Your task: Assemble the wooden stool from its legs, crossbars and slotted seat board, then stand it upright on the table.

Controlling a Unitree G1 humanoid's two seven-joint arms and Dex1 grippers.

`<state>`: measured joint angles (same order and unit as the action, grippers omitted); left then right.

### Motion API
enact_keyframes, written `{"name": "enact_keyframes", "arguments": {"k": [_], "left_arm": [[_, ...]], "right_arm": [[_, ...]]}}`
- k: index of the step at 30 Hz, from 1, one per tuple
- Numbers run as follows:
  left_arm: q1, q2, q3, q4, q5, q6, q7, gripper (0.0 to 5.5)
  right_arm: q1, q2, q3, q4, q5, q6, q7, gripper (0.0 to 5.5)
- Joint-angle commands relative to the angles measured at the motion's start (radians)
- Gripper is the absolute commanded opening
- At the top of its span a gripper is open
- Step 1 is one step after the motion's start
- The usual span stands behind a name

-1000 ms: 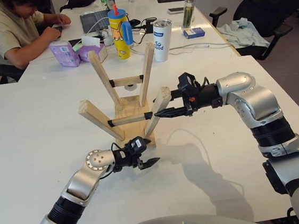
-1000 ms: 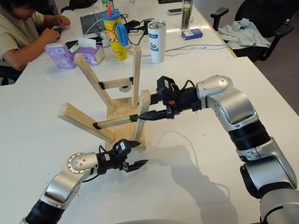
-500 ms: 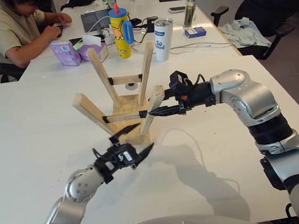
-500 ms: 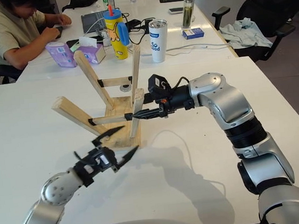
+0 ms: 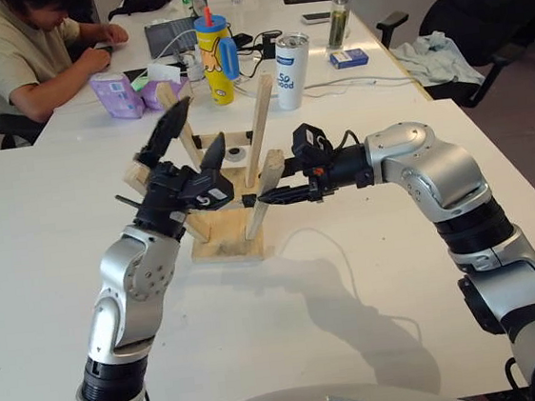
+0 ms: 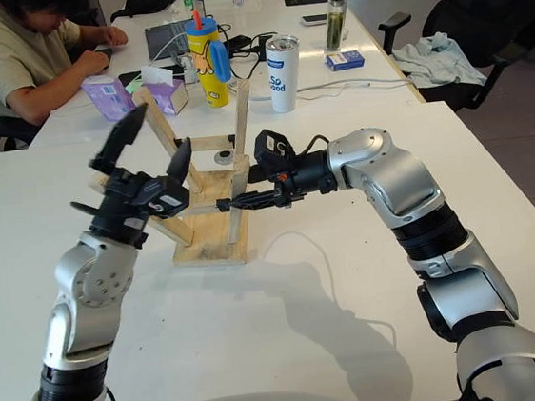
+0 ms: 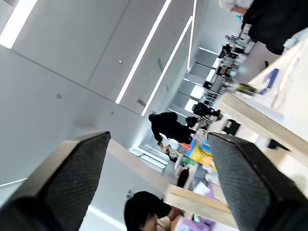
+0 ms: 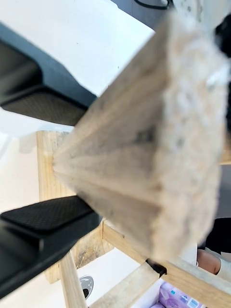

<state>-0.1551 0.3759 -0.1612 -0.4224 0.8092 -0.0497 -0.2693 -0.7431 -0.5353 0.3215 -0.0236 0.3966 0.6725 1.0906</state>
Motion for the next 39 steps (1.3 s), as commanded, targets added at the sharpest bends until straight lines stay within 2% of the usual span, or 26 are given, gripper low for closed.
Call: {"name": "enact_keyframes", "arguments": {"k": [1, 3, 5, 10, 14, 17, 19, 20, 24, 29, 35, 39], "left_arm": [[0.135, 0.143, -0.195, 0.238, 0.083, -0.028, -0.22, 3.74], [0.157, 0.178, -0.218, 0.28, 0.038, -0.044, -0.272, 3.74], [0.123, 0.144, -0.17, 0.249, -0.033, -0.009, -0.238, 3.74], [-0.085, -0.001, 0.017, 0.119, -0.254, 0.085, -0.081, 3.74], [-0.123, -0.098, 0.194, 0.024, -0.452, 0.139, 0.014, 3.74], [-0.098, -0.112, 0.243, -0.016, -0.523, 0.12, 0.044, 3.74], [-0.038, -0.124, 0.244, -0.061, -0.604, 0.096, 0.024, 3.74], [0.026, -0.127, 0.235, -0.097, -0.667, 0.085, -0.01, 3.74], [0.241, -0.082, 0.21, -0.154, -0.95, 0.085, -0.205, 3.74], [0.307, -0.013, 0.226, -0.101, -1.188, 0.204, -0.355, 3.74], [0.325, -0.011, 0.123, 0.026, -1.205, 0.302, -0.391, 3.74], [0.281, -0.043, 0.049, 0.172, -1.077, 0.229, -0.337, 3.74]], "right_arm": [[0.041, 0.002, 0.064, 0.075, -0.057, 0.034, -0.004, 2.05], [0.035, 0.005, 0.068, 0.086, -0.06, 0.028, -0.004, 2.05], [0.032, 0.006, 0.073, 0.095, -0.065, 0.02, -0.003, 2.05], [0.034, 0.011, 0.073, 0.099, -0.064, 0.009, -0.007, 2.05], [0.046, 0.042, 0.005, 0.088, -0.046, -0.137, -0.007, 2.05], [0.058, 0.051, -0.046, 0.072, -0.024, -0.203, -0.004, 2.05], [0.049, 0.061, -0.075, 0.079, -0.022, -0.222, -0.019, 2.05], [0.041, 0.077, -0.104, 0.084, -0.005, -0.223, -0.039, 2.42], [0.049, 0.098, -0.167, 0.064, 0.017, -0.214, -0.084, 3.0], [0.087, 0.107, -0.231, 0.038, 0.044, -0.192, -0.134, 3.0], [0.091, 0.136, -0.359, 0.006, 0.175, -0.136, -0.183, 3.0], [-0.034, 0.212, -0.516, -0.002, 0.352, -0.107, -0.301, 3.0]]}}
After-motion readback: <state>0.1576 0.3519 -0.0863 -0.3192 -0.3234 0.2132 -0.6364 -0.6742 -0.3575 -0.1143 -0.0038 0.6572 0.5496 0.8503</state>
